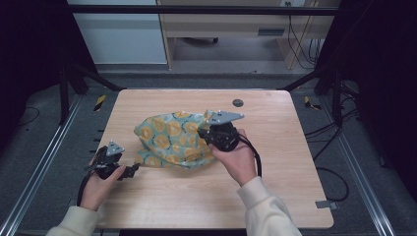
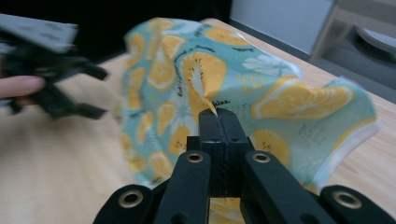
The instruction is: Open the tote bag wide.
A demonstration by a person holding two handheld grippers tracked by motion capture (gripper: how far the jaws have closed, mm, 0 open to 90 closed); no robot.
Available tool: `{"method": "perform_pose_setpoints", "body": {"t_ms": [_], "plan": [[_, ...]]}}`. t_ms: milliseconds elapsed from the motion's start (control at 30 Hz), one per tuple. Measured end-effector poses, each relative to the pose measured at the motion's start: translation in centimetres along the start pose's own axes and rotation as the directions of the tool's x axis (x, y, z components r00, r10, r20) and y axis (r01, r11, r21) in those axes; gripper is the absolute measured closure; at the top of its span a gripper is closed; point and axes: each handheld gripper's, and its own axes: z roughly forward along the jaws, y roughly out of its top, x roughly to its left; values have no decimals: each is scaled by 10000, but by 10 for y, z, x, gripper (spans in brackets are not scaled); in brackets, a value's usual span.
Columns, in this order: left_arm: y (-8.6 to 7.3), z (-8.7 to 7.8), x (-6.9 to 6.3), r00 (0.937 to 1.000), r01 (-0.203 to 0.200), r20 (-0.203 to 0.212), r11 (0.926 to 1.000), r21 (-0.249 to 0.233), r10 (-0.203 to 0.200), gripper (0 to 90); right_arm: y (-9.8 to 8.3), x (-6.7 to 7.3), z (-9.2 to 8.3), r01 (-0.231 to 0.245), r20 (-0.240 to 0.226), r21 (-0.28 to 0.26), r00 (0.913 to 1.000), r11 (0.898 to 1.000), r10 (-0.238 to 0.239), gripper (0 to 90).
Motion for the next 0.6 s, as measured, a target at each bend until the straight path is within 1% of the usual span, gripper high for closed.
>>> {"method": "perform_pose_setpoints", "body": {"t_ms": [33,100,200,267,300,333,367,433,533,600], "plan": [[0,0,0,10000,19,-5,10000,-46,-19,84,-3,5,-4,21,-131,-92,9999,10000,-22,900],[0,-2,1,10000,64,9,9999,-99,-64,85,-12,18,-12,211,-391,-198,9990,9996,-218,900],[1,-6,1,10000,86,-45,9997,-226,-87,96,-33,34,-20,428,-684,-27,9967,9991,-428,900],[2,-7,0,10000,51,-71,9997,-253,-53,99,-46,42,-21,503,-782,137,9957,9986,-491,900],[4,-9,0,9999,53,-90,9996,-284,-56,101,-54,45,-21,483,-861,236,9952,9986,-461,900],[4,-9,0,9999,53,-90,9996,-284,-56,105,-54,45,-21,483,-861,236,9952,9986,-461,900],[7,-13,-1,10000,90,19,9989,-452,-89,112,-65,49,-19,453,-1025,387,9939,9982,-411,900],[10,-17,-3,10000,-21,-96,9983,-587,15,117,-74,53,-15,442,-1128,585,9929,9973,-374,900],[14,-23,-3,9999,-20,-125,9963,-854,9,123,-89,57,-6,395,-1325,847,9908,9956,-280,900],[15,-26,-3,9999,-42,-158,9955,-947,28,126,-96,58,-2,367,-1401,1020,9899,9941,-221,900]]}}
